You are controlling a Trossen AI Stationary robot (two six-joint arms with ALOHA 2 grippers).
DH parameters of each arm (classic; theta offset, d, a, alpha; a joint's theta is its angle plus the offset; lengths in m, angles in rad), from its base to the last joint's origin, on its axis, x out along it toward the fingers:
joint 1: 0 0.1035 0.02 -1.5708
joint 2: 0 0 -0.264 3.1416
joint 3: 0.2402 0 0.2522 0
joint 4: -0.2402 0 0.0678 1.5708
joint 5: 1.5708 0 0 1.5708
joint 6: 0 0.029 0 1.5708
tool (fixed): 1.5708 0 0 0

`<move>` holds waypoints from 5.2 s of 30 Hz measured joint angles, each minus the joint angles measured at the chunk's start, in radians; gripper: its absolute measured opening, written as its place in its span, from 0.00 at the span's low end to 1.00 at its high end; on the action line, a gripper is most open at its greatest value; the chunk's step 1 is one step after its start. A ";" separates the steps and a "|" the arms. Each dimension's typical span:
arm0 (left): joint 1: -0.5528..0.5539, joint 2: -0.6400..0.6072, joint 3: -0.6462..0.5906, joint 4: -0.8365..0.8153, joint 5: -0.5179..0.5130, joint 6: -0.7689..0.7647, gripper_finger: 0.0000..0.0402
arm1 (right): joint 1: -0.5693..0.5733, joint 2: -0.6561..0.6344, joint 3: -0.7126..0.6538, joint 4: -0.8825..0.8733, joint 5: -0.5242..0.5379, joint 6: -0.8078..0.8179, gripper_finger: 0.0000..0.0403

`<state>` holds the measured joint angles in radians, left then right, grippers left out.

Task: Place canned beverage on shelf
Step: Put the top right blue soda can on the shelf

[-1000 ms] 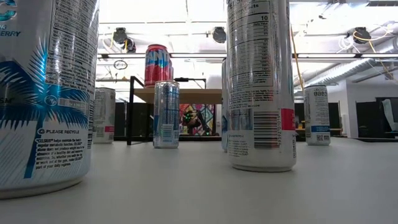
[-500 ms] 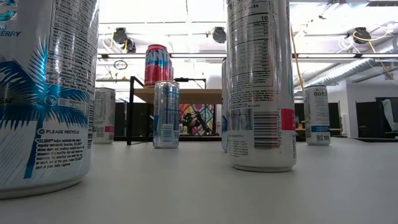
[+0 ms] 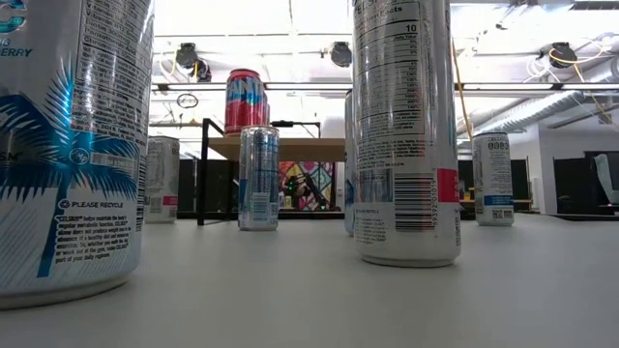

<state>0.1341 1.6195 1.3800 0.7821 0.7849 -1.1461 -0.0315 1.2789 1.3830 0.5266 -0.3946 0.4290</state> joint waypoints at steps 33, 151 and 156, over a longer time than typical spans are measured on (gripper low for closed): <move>0.001 0.000 -0.002 -0.064 -0.136 0.161 0.75 | -0.002 -0.012 0.002 -0.020 0.031 0.002 0.49; 0.062 -0.500 0.031 -1.318 -0.915 0.759 0.94 | -0.537 0.266 0.001 -0.168 0.258 -0.130 0.49; 0.063 -0.499 0.031 -1.376 -0.961 0.760 0.94 | -0.564 0.325 0.001 -0.097 0.209 -0.128 0.49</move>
<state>0.1972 1.1206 1.4113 -0.5944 -0.1760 -0.3859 -0.5957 1.6040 1.3842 0.4292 -0.1860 0.3009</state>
